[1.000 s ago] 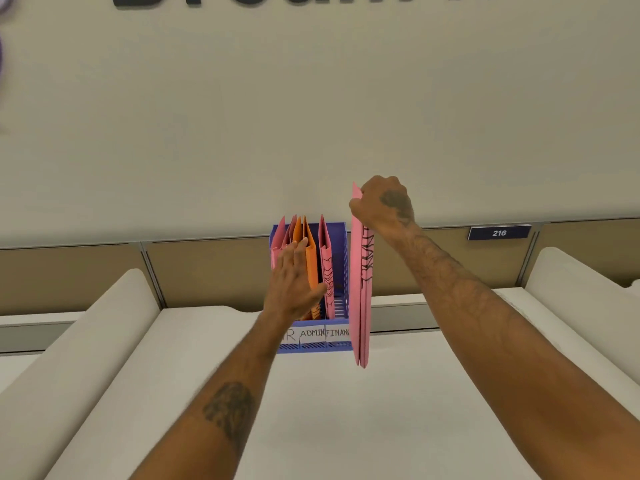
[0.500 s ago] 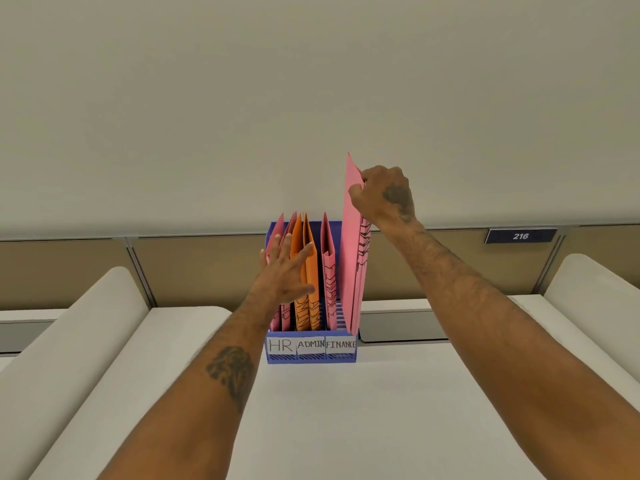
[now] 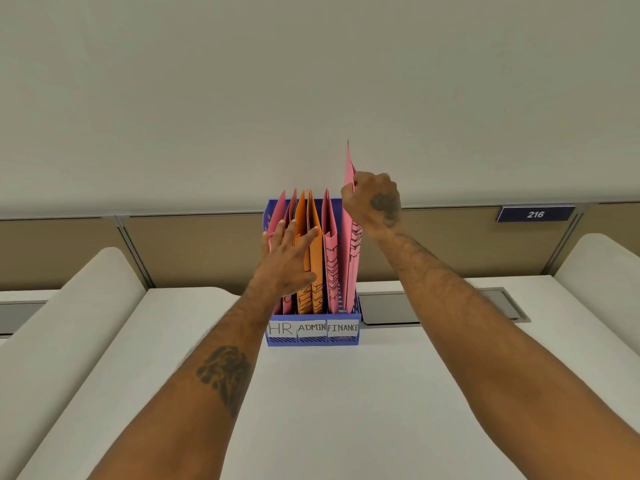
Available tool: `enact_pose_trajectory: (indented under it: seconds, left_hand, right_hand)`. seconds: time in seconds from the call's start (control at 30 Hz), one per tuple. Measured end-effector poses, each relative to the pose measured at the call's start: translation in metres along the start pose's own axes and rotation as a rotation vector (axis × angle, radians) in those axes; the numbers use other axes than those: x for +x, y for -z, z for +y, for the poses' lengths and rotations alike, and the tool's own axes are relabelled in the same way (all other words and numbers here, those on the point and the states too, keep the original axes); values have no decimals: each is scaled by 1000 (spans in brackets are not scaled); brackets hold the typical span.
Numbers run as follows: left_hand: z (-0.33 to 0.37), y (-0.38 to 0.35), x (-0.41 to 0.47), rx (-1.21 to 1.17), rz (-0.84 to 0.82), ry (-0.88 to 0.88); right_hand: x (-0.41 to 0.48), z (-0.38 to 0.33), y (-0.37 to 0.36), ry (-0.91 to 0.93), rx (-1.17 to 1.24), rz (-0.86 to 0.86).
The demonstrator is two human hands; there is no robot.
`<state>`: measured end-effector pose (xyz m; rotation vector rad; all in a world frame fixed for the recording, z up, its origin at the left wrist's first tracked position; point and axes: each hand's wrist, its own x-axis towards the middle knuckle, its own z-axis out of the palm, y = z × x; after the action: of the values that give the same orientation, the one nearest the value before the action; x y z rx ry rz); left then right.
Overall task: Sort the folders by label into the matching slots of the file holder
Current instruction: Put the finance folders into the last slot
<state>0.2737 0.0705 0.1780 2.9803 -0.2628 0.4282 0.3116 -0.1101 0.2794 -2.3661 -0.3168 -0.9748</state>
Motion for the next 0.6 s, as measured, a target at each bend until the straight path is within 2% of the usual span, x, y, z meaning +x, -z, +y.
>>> enact_pose_trajectory:
  seconds: [0.2,0.6]
  left_hand:
    - [-3,-2,-1,2,-1,-10]
    - [-10,2,-6,23,4,1]
  right_hand:
    - [-13,12,-23,-28,-18,-47]
    - [-25,16,-37,-194,-109,-473]
